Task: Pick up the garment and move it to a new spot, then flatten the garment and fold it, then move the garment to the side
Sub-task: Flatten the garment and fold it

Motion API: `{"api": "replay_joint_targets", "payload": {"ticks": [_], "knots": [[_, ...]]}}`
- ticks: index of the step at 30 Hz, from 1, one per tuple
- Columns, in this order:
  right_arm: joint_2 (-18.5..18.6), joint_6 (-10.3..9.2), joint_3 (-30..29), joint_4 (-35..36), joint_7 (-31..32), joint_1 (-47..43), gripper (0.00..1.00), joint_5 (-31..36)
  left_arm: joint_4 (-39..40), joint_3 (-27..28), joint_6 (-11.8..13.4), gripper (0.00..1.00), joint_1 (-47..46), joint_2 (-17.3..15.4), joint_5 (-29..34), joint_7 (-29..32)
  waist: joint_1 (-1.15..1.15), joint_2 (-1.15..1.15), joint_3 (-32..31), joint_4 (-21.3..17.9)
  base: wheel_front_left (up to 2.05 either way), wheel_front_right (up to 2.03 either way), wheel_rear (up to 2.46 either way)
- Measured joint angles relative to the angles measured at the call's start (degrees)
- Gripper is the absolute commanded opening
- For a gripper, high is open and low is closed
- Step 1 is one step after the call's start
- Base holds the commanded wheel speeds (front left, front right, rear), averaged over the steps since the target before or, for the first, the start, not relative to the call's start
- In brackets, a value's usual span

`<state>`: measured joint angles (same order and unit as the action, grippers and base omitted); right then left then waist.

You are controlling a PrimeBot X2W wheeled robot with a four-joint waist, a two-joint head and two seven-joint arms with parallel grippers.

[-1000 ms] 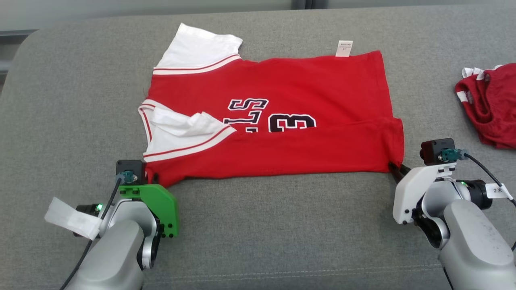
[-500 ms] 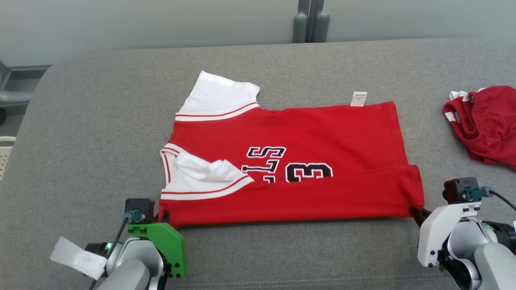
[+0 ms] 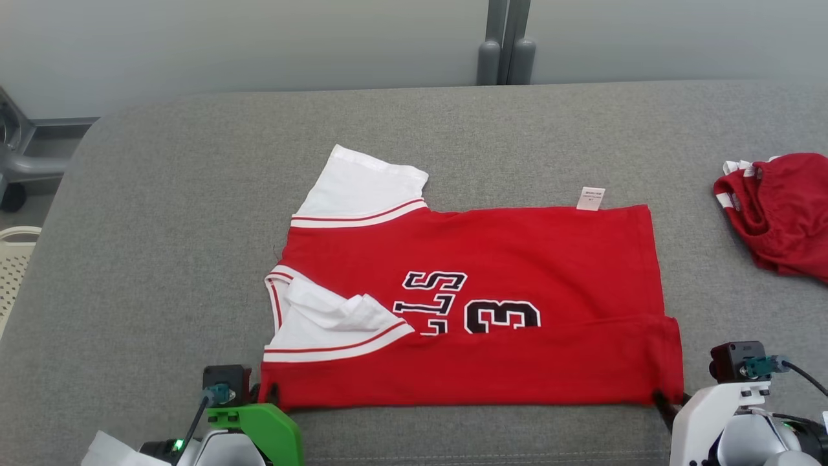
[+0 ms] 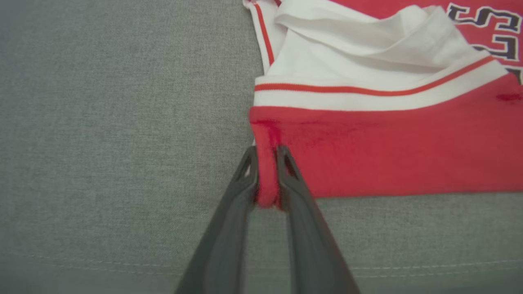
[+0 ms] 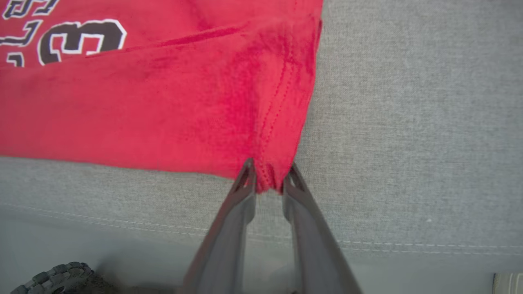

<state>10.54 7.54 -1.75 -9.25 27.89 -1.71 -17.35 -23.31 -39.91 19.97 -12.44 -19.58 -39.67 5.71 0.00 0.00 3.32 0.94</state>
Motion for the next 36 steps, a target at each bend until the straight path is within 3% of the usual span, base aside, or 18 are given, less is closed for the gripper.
{"api": "replay_joint_targets", "payload": {"ticks": [1, 6, 15, 19, 24, 29, 33, 36], "knots": [[-0.2, 0.00, 0.0, 0.0, 0.0, -0.3, 1.00, 0.4, 0.1, -0.1, 0.1, 1.00, 0.3, 0.0, 0.0, -0.2, 0.00, 0.00, -0.1, 0.0, 0.00, 0.00, 0.00], [-1.4, -0.02, -0.2, 0.1, -1.0, -1.6, 1.00, 2.0, 0.2, 0.4, 0.7, 1.00, 1.9, 0.1, -0.6, -1.5, 0.00, 0.00, -0.7, 0.1, 0.00, 0.00, 0.00], [-5.4, -0.03, -3.8, 1.9, -13.1, -2.4, 1.00, 3.6, 2.5, 7.0, 1.6, 1.00, 3.8, 1.3, -1.7, -16.8, 0.00, 0.00, -3.2, 0.8, 0.00, 0.00, 0.00], [-6.6, -0.04, -4.3, 2.0, -17.8, -2.6, 1.00, 4.1, 3.4, 10.2, 0.4, 1.00, 3.9, 2.4, -2.4, -19.9, 0.00, 0.00, -4.4, 1.5, 0.00, 0.00, 0.00], [-7.4, -0.05, -4.2, 1.3, -22.7, -2.0, 1.00, 4.4, 6.6, 14.4, -3.3, 1.00, 4.7, 3.5, -0.6, -20.6, 0.00, 0.00, -5.8, 2.2, 0.00, 0.00, 0.00], [-7.6, -0.04, -2.6, -0.6, -26.0, 0.2, 1.00, 4.3, 9.4, 18.8, -9.3, 1.00, 6.9, 5.0, 3.0, -20.7, 0.00, 0.00, -7.2, 2.5, 0.00, 0.00, 0.00], [-7.7, -0.05, 0.0, -3.0, -27.5, 1.4, 1.00, 6.1, 7.9, 19.3, -13.8, 1.00, 8.6, 4.3, 8.0, -20.7, 0.00, 0.00, -8.2, 2.3, 0.00, 0.00, 0.00], [-7.7, -0.05, 1.2, -4.0, -28.4, 1.8, 1.00, 6.5, 6.3, 18.5, -15.1, 1.00, 9.4, 4.2, 9.9, -20.7, 0.00, 0.00, -8.7, 2.3, 0.00, 0.00, 0.00]]}}
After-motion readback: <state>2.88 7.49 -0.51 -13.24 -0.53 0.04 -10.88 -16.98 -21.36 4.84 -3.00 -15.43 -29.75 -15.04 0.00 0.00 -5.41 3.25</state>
